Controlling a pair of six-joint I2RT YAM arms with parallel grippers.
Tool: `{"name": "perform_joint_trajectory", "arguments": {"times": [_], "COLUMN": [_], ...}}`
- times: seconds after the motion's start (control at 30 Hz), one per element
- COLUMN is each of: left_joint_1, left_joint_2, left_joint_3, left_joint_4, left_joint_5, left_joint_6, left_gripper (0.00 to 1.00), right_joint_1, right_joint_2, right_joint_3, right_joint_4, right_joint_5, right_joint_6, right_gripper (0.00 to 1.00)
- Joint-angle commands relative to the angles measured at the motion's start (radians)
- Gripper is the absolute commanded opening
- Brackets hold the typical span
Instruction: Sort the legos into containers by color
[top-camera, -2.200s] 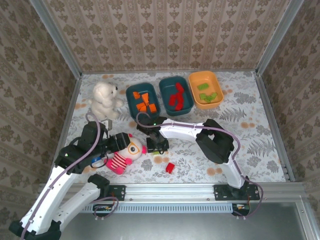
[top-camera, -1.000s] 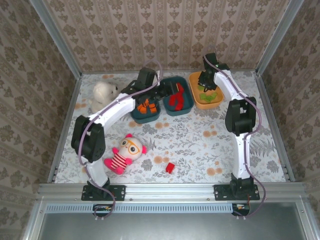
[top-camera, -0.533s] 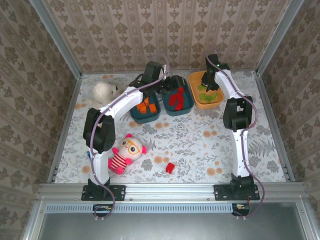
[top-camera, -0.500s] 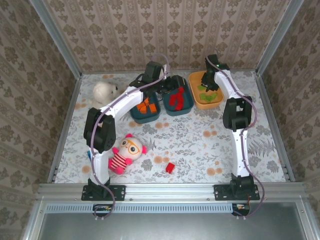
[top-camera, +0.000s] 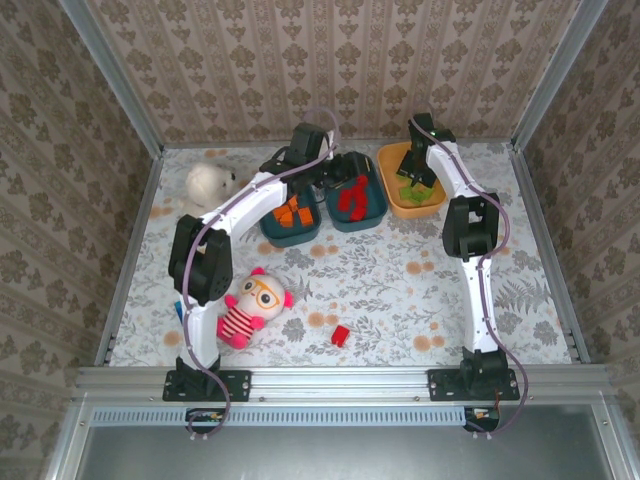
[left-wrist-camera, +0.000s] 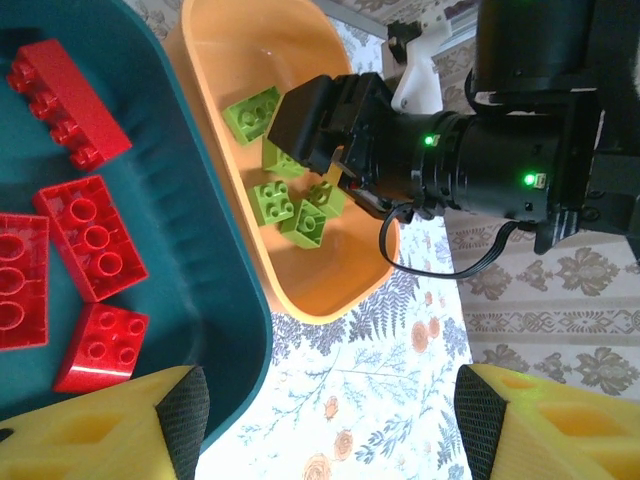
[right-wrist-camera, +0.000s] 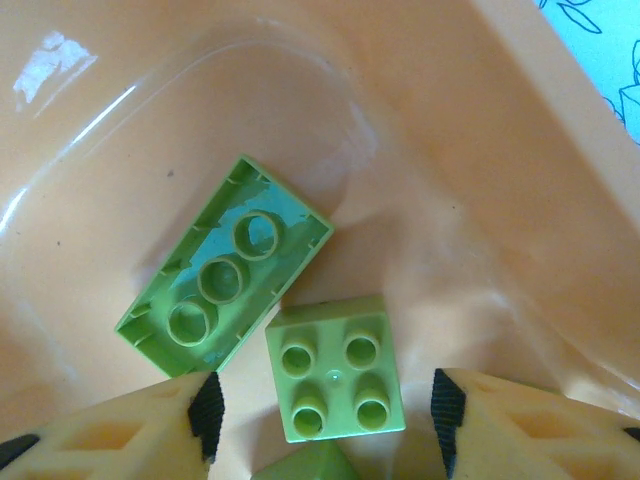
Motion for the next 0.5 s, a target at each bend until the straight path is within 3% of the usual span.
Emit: {"name": "perform_joint_trajectory", "arguments": {"times": [0.0, 0.2, 0.3, 0.47], "left_joint_1": [-0.004, -0.036, -0.079, -0.201], "left_joint_2": [-0.028, -0.115, -0.208, -0.410], "left_joint_3": [0.026, -0.012, -0.095, -0.329], "left_joint_4": [-0.045, -0.192, -0.314, -0.471], "left_joint_5": [0.008, -0.016, -0.056, -0.167], "left_joint_6": [0.051, 0.185, 0.300, 0.422], "left_gripper": [0.69, 0.70, 0.70, 0.72], "right_joint_1": [0.015, 0.057, 0.102, 0.177], "right_joint_2": [-0.077, -0.255, -0.449, -0.780], "right_joint_3": [0.028, -0.076, -0.305, -0.715], "right_joint_4": [-0.020, 0.043, 0.186, 0.265], "right_joint_5": [0.026, -0.012, -0.108, -0.242], "right_joint_6": [-0.027, -0.062, -0.097, -0.111], "right_gripper": [0.65, 0.67, 0.68, 0.68]}}
